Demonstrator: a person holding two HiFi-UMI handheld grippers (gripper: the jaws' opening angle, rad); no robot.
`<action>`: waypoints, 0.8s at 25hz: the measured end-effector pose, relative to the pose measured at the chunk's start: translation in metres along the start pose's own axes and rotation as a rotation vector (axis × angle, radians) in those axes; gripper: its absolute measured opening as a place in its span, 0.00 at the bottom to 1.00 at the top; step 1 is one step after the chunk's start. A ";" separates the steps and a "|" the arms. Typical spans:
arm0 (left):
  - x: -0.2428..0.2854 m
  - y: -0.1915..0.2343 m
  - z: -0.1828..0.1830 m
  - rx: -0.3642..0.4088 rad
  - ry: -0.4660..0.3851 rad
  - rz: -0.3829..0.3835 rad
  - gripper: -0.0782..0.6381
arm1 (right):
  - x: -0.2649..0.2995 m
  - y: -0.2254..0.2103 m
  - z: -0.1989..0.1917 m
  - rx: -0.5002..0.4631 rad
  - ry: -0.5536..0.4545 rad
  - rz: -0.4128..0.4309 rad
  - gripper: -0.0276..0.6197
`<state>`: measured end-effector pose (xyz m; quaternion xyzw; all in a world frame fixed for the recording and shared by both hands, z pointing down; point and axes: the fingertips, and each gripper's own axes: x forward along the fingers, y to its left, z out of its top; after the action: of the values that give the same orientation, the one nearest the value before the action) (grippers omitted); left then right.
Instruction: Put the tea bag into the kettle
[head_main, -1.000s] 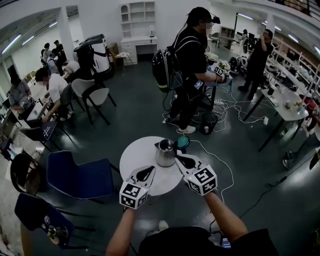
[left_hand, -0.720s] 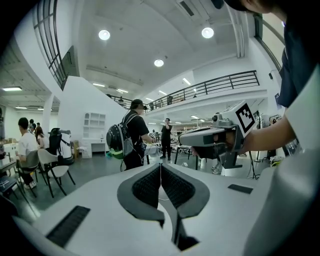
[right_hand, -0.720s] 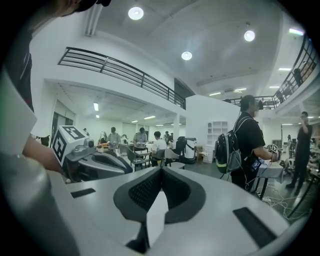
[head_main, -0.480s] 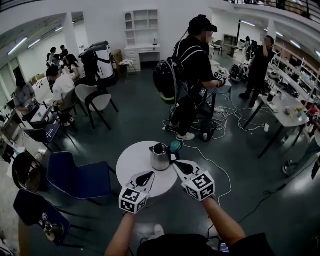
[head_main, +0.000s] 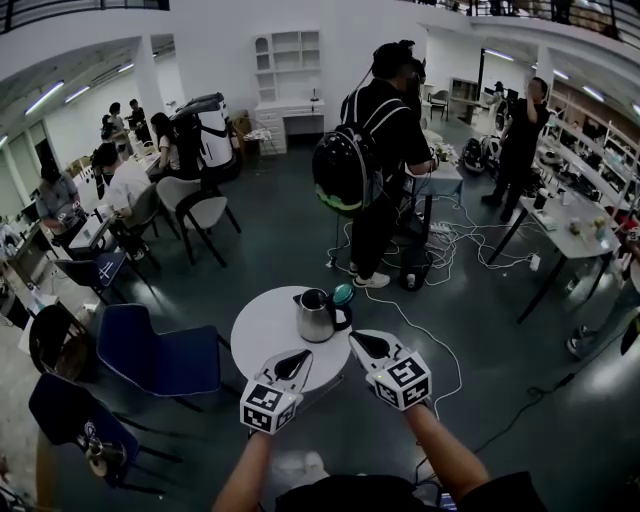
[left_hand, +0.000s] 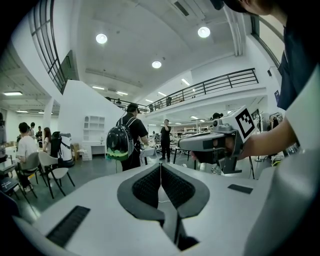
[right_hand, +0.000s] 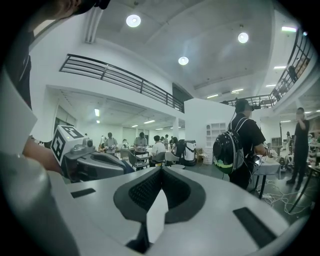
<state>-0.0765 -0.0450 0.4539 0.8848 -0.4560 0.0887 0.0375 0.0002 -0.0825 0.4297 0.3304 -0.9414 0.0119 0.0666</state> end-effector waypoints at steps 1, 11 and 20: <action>-0.001 -0.005 0.001 0.001 -0.003 0.003 0.13 | -0.006 0.001 0.000 -0.001 -0.002 0.001 0.07; -0.015 -0.050 0.001 0.005 -0.010 0.016 0.13 | -0.051 0.020 0.004 -0.041 -0.041 0.037 0.07; -0.019 -0.084 0.005 0.021 -0.012 0.016 0.13 | -0.084 0.021 0.003 -0.049 -0.051 0.041 0.07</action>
<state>-0.0189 0.0181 0.4467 0.8819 -0.4625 0.0886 0.0250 0.0517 -0.0142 0.4160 0.3097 -0.9493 -0.0183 0.0503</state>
